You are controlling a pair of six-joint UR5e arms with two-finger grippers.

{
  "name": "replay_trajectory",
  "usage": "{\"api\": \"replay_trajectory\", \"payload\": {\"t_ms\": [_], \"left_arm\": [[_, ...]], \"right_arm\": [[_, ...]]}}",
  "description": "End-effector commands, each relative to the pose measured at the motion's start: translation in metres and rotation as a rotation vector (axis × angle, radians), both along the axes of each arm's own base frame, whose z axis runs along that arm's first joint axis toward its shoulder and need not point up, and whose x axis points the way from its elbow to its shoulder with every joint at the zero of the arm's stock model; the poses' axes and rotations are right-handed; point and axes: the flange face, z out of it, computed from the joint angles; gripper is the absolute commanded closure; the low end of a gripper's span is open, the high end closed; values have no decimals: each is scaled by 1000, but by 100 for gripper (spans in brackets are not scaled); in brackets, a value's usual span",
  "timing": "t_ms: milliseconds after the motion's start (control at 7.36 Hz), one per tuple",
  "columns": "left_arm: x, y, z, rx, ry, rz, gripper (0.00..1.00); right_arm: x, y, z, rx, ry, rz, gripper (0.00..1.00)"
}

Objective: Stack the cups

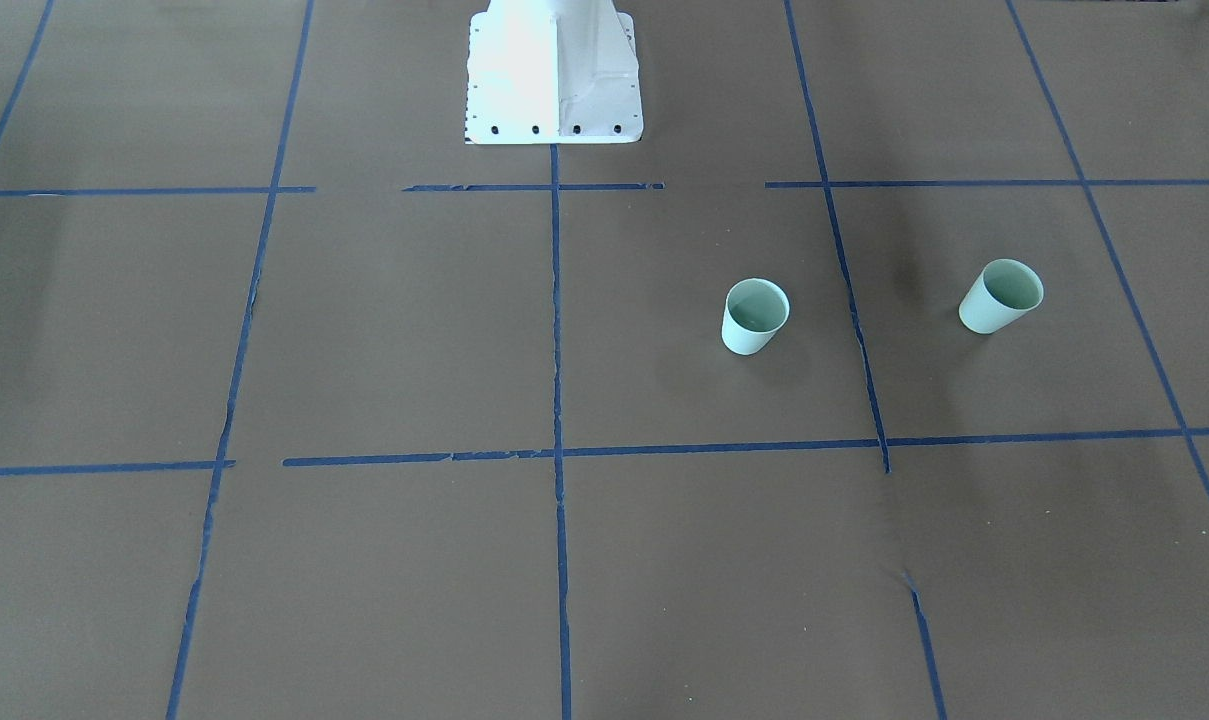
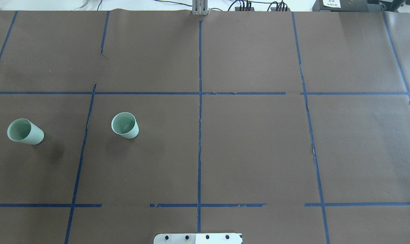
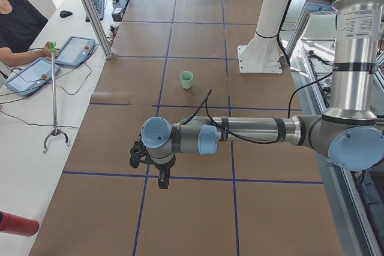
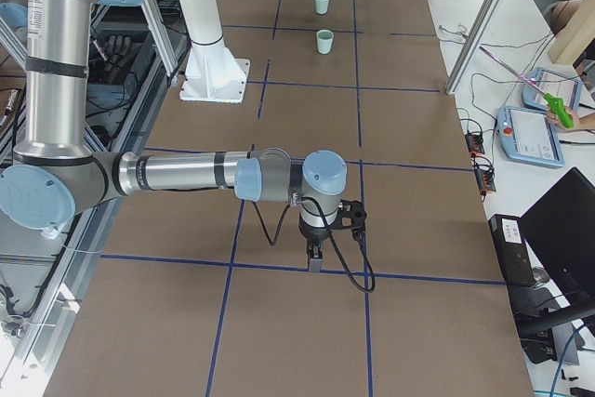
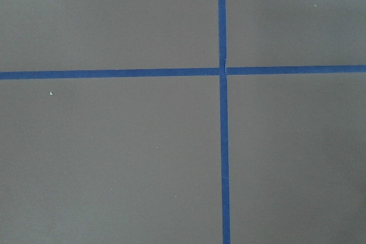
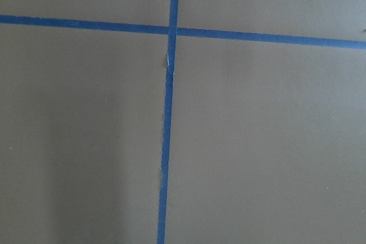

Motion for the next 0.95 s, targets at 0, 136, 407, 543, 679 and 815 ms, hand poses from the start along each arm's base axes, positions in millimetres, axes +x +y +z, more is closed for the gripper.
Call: {"api": "replay_trajectory", "payload": {"t_ms": [0, 136, 407, 543, 679, 815], "left_arm": [[1, -5, -5, 9, 1, -1, 0], [1, -10, -18, 35, -1, -1, 0], [3, -13, -43, 82, -3, 3, 0], [4, -14, -58, 113, -5, 3, 0], [5, -9, -86, 144, 0, -19, 0], [27, -9, -113, 66, 22, -102, 0]], "right_arm": [[0, 0, 0, 1, 0, 0, 0], [0, 0, 0, 1, 0, 0, 0], [0, 0, -1, 1, 0, 0, 0], [0, 0, 0, 1, 0, 0, 0], [0, 0, 0, 0, 0, 0, 0], [0, 0, 0, 1, 0, 0, 0]]}}
